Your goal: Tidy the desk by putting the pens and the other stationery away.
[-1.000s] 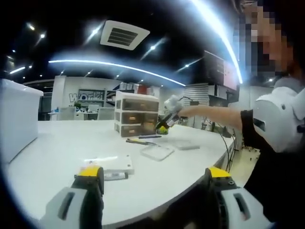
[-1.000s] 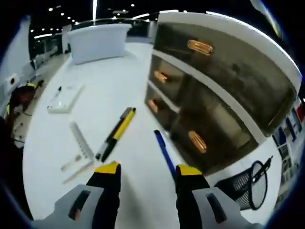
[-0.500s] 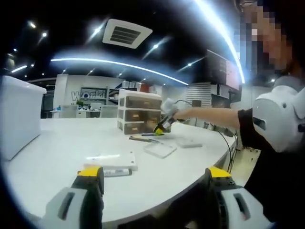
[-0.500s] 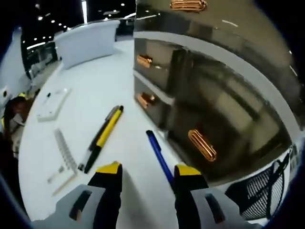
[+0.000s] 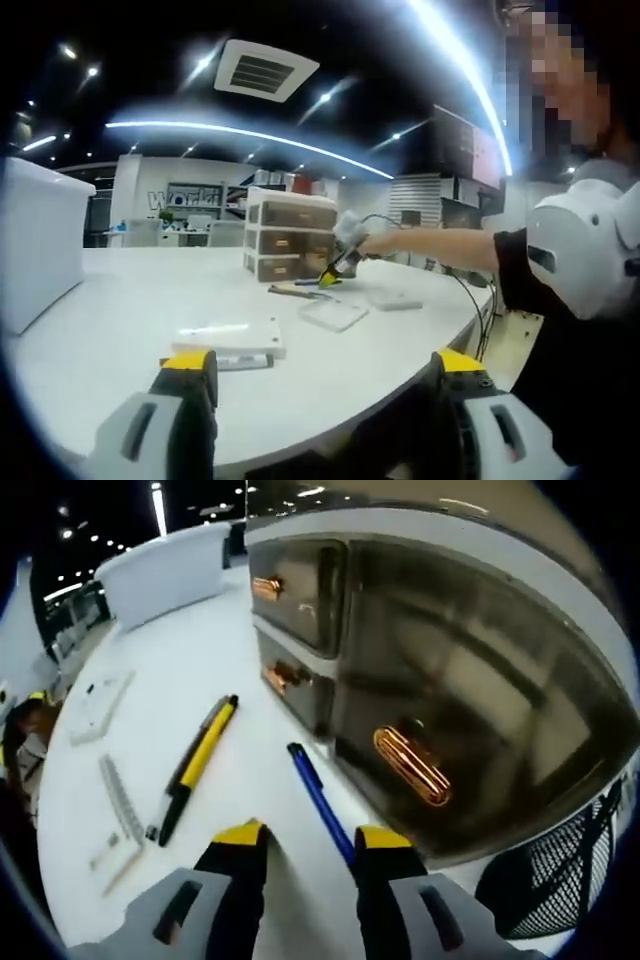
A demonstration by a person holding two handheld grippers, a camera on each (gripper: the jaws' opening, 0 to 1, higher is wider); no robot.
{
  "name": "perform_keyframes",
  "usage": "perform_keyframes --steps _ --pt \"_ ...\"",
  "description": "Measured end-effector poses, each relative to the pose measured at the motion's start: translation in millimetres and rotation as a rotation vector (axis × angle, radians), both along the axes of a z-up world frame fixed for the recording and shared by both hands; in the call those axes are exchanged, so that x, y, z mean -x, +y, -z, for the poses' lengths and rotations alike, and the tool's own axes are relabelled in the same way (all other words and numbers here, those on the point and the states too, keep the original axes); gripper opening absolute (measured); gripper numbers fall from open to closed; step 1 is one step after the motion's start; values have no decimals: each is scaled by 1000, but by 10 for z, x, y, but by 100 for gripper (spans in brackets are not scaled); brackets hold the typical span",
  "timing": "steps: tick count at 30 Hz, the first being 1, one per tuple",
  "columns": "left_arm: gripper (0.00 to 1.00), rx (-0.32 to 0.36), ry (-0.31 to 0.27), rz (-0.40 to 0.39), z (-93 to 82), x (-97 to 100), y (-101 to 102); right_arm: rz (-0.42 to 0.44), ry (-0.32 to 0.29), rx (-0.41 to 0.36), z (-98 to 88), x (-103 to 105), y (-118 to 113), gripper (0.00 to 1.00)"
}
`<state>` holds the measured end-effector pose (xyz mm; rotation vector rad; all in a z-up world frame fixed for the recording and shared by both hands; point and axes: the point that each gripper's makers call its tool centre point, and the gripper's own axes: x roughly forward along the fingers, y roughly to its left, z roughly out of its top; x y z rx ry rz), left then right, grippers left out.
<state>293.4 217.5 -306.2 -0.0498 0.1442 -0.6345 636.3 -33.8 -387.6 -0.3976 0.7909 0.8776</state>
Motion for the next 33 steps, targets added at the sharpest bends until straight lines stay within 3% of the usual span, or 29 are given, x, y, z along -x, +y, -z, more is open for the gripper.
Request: perform_keyframes --steps 5,16,24,33 --pt "86 -2 -4 3 -15 12 -11 2 9 12 -2 -6 -7 19" --pt "86 0 -11 10 -52 20 -18 -29 7 87 -13 44 -13 8" --pt "86 4 -15 10 -58 25 -16 -56 0 157 -7 55 -43 4" --pt "86 6 -13 7 -54 26 1 -68 19 148 -13 144 -19 3"
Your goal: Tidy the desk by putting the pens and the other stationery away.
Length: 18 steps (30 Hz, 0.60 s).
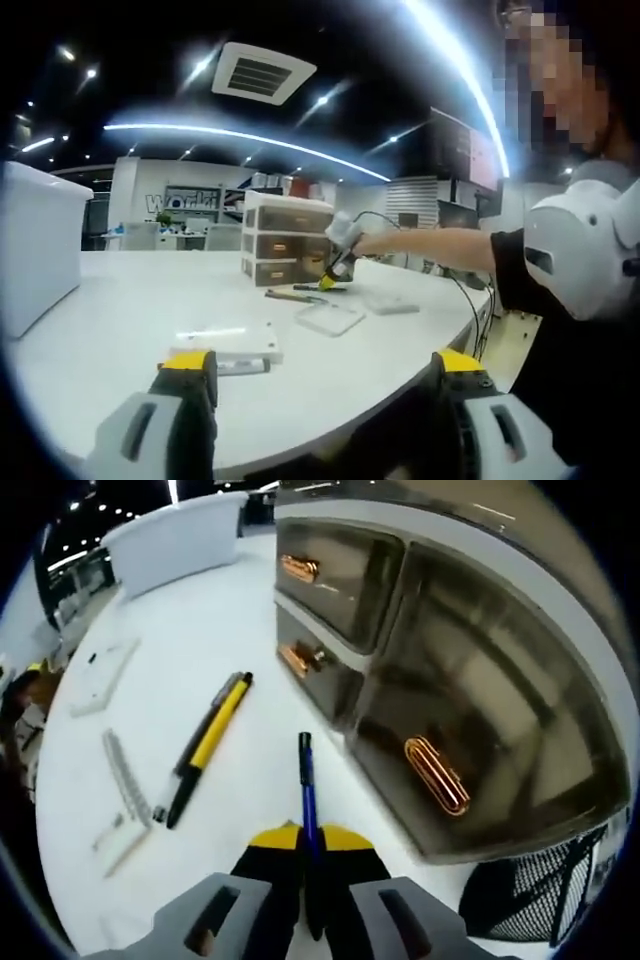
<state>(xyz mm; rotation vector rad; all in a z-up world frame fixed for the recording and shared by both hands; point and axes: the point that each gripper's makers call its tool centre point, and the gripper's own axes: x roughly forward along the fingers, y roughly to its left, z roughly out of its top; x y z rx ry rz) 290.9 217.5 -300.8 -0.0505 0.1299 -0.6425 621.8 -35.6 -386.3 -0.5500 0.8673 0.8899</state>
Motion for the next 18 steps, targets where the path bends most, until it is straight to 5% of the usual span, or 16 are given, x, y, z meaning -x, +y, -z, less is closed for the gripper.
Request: perform_keyframes --steps 9,18 --pt "86 -1 -4 15 -6 -17 -65 -10 -34 -62 -176 168 -122 3" --pt "86 2 -17 37 -55 -33 -185 42 -99 -204 -537 463 -403 3"
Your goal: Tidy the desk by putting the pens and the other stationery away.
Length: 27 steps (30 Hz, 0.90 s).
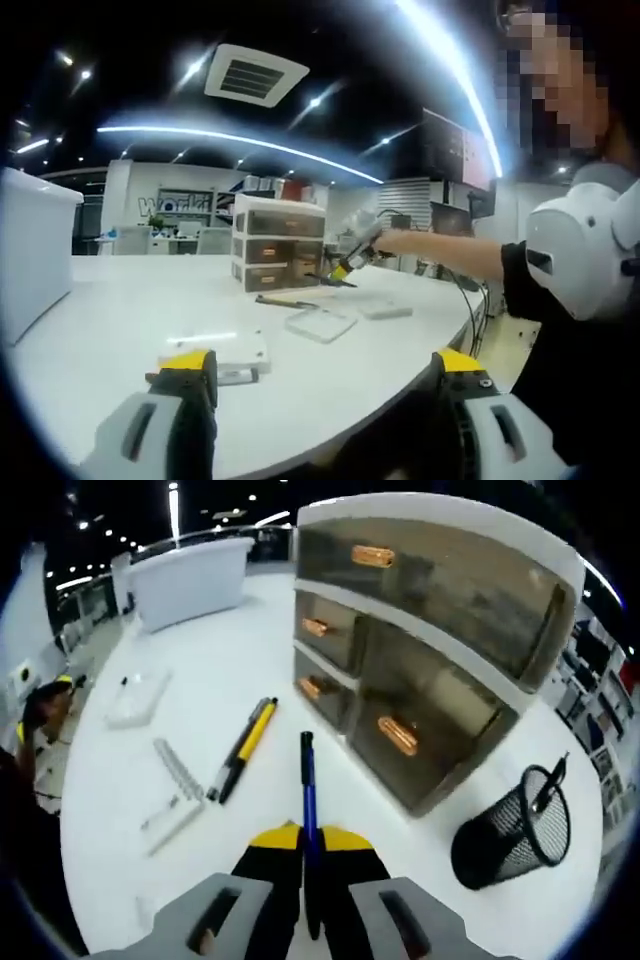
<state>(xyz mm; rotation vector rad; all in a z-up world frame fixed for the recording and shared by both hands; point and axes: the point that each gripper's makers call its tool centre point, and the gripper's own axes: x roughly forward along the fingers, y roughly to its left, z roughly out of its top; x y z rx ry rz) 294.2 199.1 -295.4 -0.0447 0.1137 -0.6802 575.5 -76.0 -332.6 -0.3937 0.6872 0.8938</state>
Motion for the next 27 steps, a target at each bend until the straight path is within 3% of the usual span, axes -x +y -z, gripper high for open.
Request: perform_keyframes --steps 10,16,24,27 --pt "86 1 -5 46 -64 -40 -169 87 -96 -181 -371 465 -368 3" --pt "86 -7 -15 72 -102 -71 -270 185 -193 -351 -573 768 -638 3" --pt "86 -5 -14 91 -134 -102 -305 318 -304 -487 -737 1098 -1042 3" --pt "86 -5 -14 96 -140 -111 -313 367 -378 -546 -852 1294 -1177 3"
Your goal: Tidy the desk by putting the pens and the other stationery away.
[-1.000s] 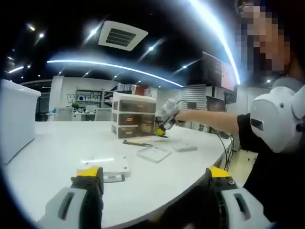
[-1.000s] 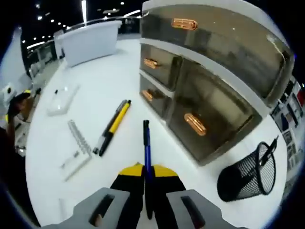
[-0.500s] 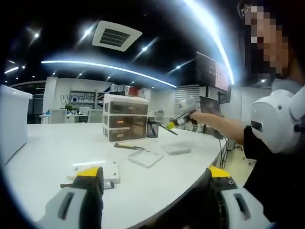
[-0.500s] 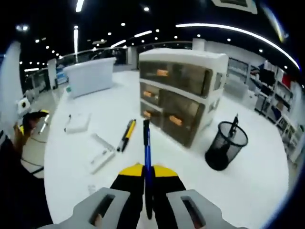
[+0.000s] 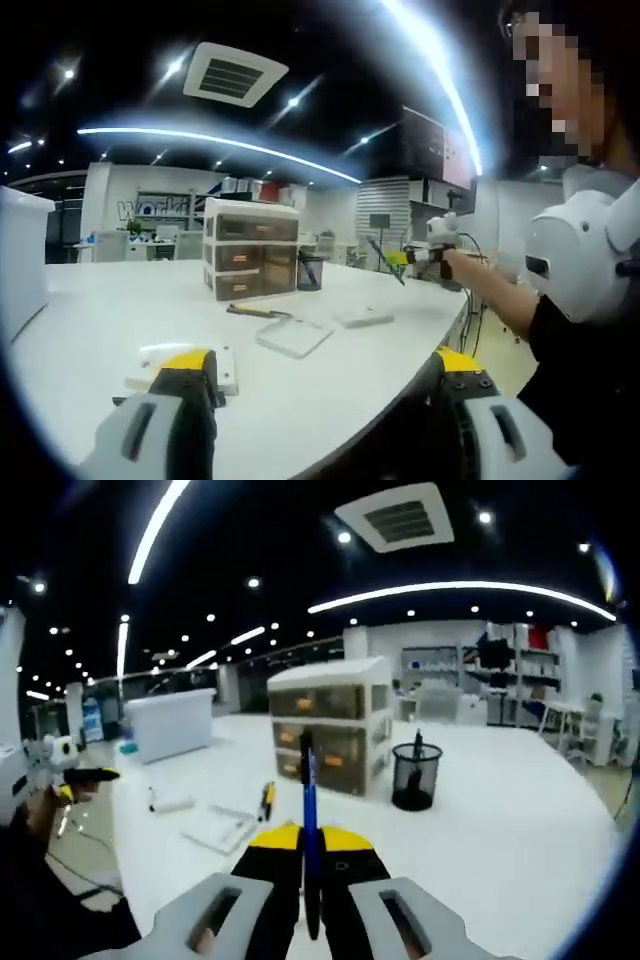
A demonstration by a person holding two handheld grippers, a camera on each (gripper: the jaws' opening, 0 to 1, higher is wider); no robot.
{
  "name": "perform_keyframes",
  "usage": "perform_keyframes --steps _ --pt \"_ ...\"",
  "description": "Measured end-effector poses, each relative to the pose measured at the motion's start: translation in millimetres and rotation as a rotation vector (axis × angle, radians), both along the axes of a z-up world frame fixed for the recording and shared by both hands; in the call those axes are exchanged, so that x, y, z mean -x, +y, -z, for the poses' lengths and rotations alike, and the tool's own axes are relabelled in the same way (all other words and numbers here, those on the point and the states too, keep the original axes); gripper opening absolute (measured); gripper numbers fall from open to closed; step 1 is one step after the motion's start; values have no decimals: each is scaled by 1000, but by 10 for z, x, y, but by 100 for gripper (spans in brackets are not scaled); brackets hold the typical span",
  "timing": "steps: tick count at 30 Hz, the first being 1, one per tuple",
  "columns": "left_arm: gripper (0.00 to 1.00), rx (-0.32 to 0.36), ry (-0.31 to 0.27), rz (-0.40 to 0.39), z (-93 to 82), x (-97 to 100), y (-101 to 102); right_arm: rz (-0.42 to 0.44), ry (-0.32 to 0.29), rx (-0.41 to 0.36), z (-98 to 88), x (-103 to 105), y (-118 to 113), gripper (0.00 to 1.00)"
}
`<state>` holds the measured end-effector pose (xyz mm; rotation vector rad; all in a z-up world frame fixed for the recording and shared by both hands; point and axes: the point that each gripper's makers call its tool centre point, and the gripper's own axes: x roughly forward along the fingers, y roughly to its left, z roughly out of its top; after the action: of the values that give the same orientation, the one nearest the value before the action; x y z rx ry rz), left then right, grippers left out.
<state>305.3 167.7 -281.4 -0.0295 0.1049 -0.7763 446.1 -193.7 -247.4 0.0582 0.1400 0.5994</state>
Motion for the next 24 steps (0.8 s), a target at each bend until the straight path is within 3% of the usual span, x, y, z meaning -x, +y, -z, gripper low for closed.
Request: perform_keyframes --steps 7,10,17,24 --pt "86 -4 4 11 12 -9 -32 165 -138 -100 -173 338 -297 3" --pt "86 1 2 17 0 -10 -53 172 -151 -134 -183 406 -285 3" --pt "86 1 -4 26 -6 8 -92 159 -221 -180 -427 284 -140 3" --pt "86 5 -3 10 29 50 -45 139 -243 -210 -630 -79 -8 3"
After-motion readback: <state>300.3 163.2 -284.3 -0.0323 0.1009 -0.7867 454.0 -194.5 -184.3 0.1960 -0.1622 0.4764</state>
